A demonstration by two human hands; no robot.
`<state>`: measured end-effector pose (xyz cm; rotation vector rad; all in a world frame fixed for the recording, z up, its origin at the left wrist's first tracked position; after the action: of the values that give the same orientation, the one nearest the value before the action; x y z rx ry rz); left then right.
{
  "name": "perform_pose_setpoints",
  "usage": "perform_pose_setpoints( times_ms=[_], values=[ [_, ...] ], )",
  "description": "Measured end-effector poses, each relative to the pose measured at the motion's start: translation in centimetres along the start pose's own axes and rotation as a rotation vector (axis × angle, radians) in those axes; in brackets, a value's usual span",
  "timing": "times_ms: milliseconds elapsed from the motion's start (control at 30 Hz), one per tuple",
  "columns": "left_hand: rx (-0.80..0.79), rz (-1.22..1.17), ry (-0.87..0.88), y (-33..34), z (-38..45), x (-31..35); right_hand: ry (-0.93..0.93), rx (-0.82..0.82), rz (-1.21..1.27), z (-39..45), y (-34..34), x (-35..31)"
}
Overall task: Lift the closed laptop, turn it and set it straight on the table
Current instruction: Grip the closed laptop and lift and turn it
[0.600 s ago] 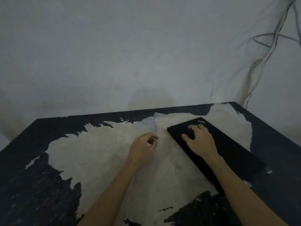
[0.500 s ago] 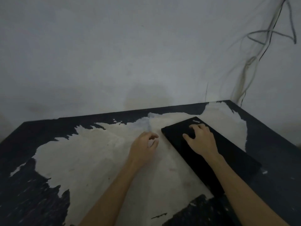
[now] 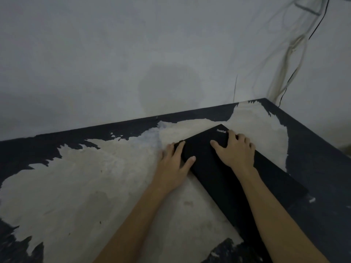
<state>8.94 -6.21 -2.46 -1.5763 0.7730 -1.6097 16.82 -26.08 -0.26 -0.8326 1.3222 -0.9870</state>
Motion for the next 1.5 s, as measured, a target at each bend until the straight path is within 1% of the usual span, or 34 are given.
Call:
perform_pose_setpoints(
  times_ms=[100, 200, 300, 400, 467, 533, 633, 767, 967, 1100, 1233, 1333, 1500],
  values=[
    [0.07, -0.114, 0.031, 0.2, -0.2, 0.4, 0.008, 0.019, 0.098, 0.0, -0.4, -0.2],
    [0.089, -0.215, 0.051, 0.0, 0.0, 0.9, 0.012, 0.019, 0.162, 0.1, -1.0, -0.3],
    [0.125, -0.383, 0.08, -0.4, -0.1, 1.9, 0.01, 0.051, 0.199, 0.1, -1.5, -0.3],
    [0.224, -0.582, 0.089, -0.3, -0.2, 2.7, -0.002, 0.103, 0.251, 0.0, -2.0, -0.3],
    [0.247, -0.786, 0.038, 0.0, -0.5, 3.3, -0.005, 0.121, 0.28, -0.1, -2.3, -0.3],
    [0.238, -1.004, -0.075, 0.1, -1.0, 4.0, -0.007, 0.14, 0.299, -0.2, -2.6, -0.3],
    [0.217, -1.192, -0.201, 0.5, -1.1, 4.6, -0.006, 0.158, 0.311, -0.1, -2.9, -0.3],
    [0.232, -1.196, -0.302, 0.8, -1.1, 5.3, -0.017, 0.144, 0.31, -0.3, -3.0, -0.4],
    [0.355, -1.098, -0.307, 0.6, -1.7, 6.9, -0.03, 0.142, 0.314, -1.1, -3.4, -1.0],
    [0.426, -1.069, -0.311, -1.5, -1.9, 6.3, -0.057, 0.153, 0.288, -2.2, -4.4, -1.8],
    [0.396, -1.082, -0.305, -5.0, -2.7, 4.5, -0.096, 0.111, 0.311, -2.9, -5.3, -2.8],
    [0.358, -1.109, -0.307, -7.9, -3.8, 3.2, -0.148, 0.12, 0.305, -3.7, -5.8, -4.6],
    [0.3, -1.071, -0.258, -12.1, -5.8, 0.7, -0.349, 0.183, 0.218, -5.7, -6.3, -9.0]
  ],
)
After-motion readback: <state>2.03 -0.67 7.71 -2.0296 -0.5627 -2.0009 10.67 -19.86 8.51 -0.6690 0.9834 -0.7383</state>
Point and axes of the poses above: each hand's wrist, its own z-axis towards the middle knuckle, its own y-axis out of the palm, x = y × z, the point moved 1 cm from there along z, towards the middle knuckle, and after that the axes turned 1 degree about -x, right-handed, at the moved point
